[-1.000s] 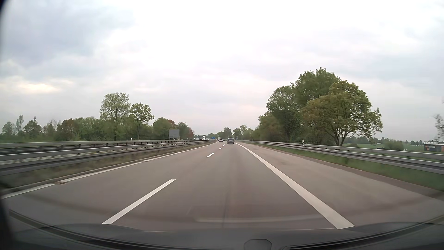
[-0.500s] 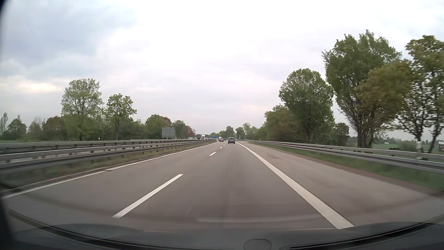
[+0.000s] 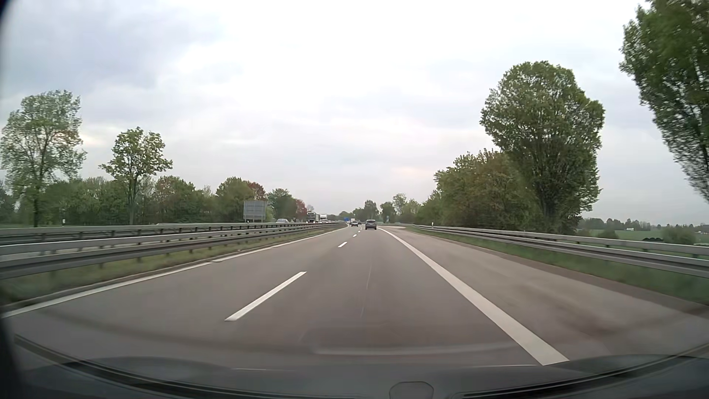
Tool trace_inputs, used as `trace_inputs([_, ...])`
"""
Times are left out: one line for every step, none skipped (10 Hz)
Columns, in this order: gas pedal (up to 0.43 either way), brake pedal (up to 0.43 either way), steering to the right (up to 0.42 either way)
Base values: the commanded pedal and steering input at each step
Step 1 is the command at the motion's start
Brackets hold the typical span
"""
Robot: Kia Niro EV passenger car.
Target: Follow the waypoints while adhering to traffic rules and regulations
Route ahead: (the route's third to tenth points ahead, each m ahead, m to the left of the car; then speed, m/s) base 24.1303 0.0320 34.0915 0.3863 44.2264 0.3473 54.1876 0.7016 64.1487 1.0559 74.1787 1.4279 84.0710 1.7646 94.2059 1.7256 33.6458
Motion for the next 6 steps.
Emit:
trace_inputs([0.248, 0.0, -0.004])
trace_inputs([0.248, 0.0, -0.004])
trace_inputs([0.248, 0.0, -0.004])
trace_inputs([0.248, 0.0, -0.004])
trace_inputs([0.248, 0.0, -0.004])
trace_inputs([0.248, 0.0, -0.004])
